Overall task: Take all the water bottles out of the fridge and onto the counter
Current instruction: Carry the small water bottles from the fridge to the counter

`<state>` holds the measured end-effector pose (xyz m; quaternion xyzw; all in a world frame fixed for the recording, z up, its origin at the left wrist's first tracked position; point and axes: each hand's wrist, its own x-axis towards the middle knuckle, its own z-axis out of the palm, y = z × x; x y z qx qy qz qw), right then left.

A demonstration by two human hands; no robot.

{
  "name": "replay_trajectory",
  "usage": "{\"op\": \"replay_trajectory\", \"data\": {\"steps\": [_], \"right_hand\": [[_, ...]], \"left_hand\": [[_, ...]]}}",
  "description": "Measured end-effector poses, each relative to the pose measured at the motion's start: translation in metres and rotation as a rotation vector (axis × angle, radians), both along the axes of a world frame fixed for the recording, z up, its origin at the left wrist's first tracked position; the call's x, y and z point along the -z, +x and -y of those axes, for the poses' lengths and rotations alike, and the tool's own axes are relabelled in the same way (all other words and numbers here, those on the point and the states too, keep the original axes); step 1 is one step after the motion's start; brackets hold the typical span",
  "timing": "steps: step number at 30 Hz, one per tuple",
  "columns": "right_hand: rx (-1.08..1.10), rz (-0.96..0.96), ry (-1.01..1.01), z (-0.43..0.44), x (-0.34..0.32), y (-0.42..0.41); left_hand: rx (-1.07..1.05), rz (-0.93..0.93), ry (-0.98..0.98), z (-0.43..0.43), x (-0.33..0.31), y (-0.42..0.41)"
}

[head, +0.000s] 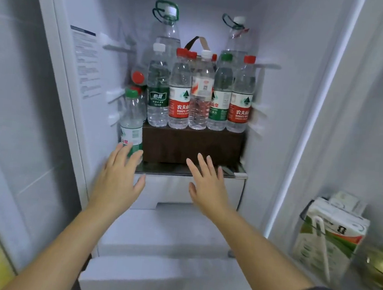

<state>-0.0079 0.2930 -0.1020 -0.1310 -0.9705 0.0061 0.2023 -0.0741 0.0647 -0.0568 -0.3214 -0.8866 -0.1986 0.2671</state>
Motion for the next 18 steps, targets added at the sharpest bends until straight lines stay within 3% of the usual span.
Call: {"op": "replay_trajectory", "data": {"steps": [7, 15, 18], "right_hand": [[0.107, 0.341, 0.051, -0.035, 0.016, -0.041], [0.137, 0.363, 0.120, -0.042, 0.026, -0.049], [0.129, 0.369, 0.121, -0.043, 0.026, -0.050]], "left_hand": [[-0.024, -0.024, -0.083, -0.033, -0.043, -0.068], [-0.080, -0.071, -0.013, -0.064, -0.107, -0.108], [-0.154, 0.018, 0.017, -0.070, -0.129, -0.117]]}}
